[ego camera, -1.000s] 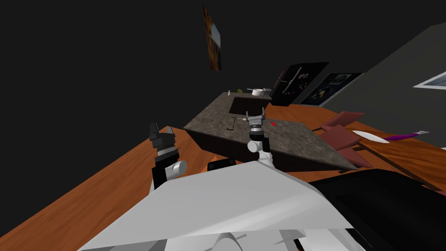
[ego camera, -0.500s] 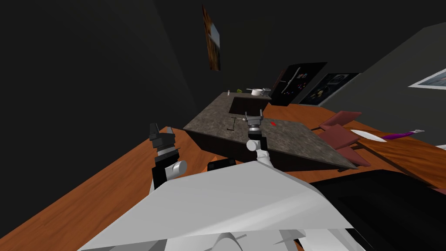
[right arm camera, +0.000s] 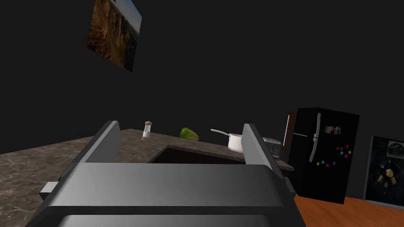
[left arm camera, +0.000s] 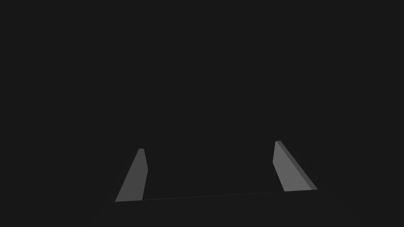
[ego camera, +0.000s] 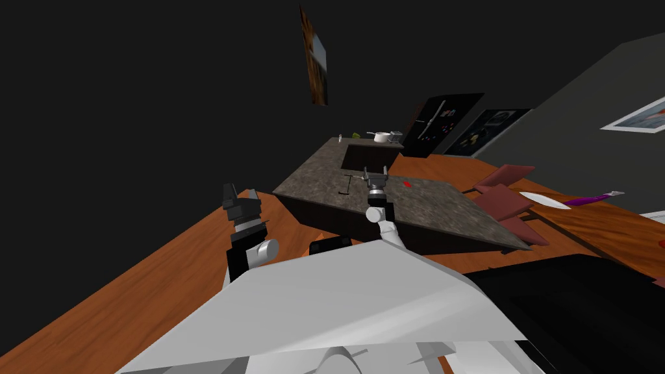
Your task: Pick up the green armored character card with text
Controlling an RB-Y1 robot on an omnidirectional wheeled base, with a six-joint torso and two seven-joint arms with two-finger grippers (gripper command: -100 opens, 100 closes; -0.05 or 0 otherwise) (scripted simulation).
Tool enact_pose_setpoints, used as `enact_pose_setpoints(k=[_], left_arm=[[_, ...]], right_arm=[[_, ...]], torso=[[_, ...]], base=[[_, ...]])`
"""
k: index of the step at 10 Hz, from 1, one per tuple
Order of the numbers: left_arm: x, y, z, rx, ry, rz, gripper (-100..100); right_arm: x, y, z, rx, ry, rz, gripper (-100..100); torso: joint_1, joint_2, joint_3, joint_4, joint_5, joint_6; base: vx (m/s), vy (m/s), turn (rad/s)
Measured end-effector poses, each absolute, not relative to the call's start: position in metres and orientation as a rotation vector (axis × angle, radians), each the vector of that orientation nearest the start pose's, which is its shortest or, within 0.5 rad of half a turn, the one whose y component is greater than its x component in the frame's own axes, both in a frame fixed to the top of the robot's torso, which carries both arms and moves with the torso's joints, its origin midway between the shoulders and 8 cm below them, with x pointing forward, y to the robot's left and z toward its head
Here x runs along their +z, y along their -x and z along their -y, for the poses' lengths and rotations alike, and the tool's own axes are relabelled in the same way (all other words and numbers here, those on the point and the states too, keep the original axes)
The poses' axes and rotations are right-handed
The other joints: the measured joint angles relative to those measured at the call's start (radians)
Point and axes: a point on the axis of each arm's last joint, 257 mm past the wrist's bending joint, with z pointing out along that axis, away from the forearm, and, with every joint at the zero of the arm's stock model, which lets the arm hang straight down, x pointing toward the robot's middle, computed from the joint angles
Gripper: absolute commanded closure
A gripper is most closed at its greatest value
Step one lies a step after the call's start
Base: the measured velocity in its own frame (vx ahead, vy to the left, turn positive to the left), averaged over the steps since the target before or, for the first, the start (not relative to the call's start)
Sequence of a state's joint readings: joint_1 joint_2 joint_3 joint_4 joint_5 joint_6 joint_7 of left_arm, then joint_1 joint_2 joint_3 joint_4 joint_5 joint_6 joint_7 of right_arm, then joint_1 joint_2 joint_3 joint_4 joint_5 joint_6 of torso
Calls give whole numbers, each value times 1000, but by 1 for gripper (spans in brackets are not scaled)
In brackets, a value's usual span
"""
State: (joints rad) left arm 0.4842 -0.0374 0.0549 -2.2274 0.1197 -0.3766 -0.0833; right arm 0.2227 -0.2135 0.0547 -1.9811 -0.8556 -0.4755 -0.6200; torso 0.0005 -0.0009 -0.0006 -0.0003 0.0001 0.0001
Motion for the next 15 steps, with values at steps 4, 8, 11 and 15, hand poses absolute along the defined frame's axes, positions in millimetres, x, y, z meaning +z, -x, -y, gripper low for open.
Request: enact_pose_setpoints(k=[4, 8, 11, 15], left_arm=[[-19, -367, -319, -1217, 851, -638, 0], [-19, -367, -319, -1217, 851, -638, 0], [-19, -367, -319, -1217, 851, -638, 0], [-19, -367, -319, -1217, 851, -638, 0]], right_arm=[[-59, -454, 326, -2893, 1723, -271, -100], [-82, -470, 326, -2727, 1680, -449, -100], [-97, -479, 327, -2609, 1644, -569, -100], [-120, -490, 325, -2445, 1591, -726, -100]], torso=[[0, 0, 0, 0, 0, 0], [0, 0, 0, 0, 0, 0], [0, 0, 0, 0, 0, 0], [0, 1, 0, 0, 0, 0]], base=[[8, 10, -27], [7, 10, -25], [8, 11, -30], [7, 10, -19]])
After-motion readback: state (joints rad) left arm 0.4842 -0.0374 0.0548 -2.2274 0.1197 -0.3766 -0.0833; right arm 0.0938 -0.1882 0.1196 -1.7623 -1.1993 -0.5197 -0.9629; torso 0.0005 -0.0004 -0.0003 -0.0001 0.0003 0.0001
